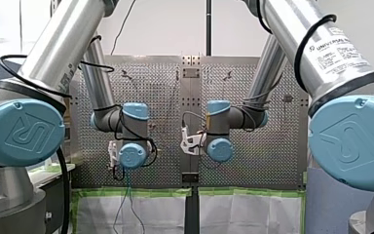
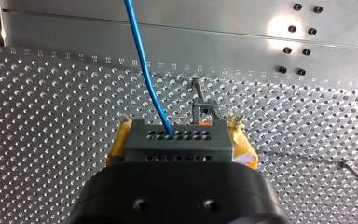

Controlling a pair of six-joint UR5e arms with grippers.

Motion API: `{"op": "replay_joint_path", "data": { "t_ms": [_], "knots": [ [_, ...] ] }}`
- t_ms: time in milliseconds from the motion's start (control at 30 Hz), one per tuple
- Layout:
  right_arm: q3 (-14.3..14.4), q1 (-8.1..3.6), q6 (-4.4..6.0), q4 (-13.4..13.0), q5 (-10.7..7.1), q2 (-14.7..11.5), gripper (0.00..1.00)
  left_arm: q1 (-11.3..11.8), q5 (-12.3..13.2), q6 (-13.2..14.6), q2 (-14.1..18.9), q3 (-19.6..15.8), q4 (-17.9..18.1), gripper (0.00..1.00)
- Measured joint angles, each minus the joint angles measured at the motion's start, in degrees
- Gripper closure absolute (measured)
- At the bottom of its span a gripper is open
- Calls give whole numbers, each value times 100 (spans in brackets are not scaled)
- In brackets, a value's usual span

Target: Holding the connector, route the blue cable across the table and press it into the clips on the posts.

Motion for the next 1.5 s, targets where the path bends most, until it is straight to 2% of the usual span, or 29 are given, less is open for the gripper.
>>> {"op": "replay_joint_path", "data": {
  "t_ms": [500,600,767,833,1067,1267,1500],
  "knots": [
    [0,0,0,0,0,0,100,-2,0,0,-2,2,-2,100],
    [-34,28,-35,32,20,35,100,-2,0,0,-2,2,-2,100],
    [-200,73,-205,248,41,249,100,-2,0,0,-2,2,-2,100],
    [-227,77,-235,356,43,357,100,-2,0,0,-2,2,-2,100],
    [-244,79,-254,720,44,636,100,-2,0,0,-2,2,-2,100],
    [-246,79,-255,999,44,666,100,-2,0,0,-2,2,-2,100],
    [-296,76,-249,1116,43,621,100,57,-94,97,94,-49,-101,100]
  ]
}}
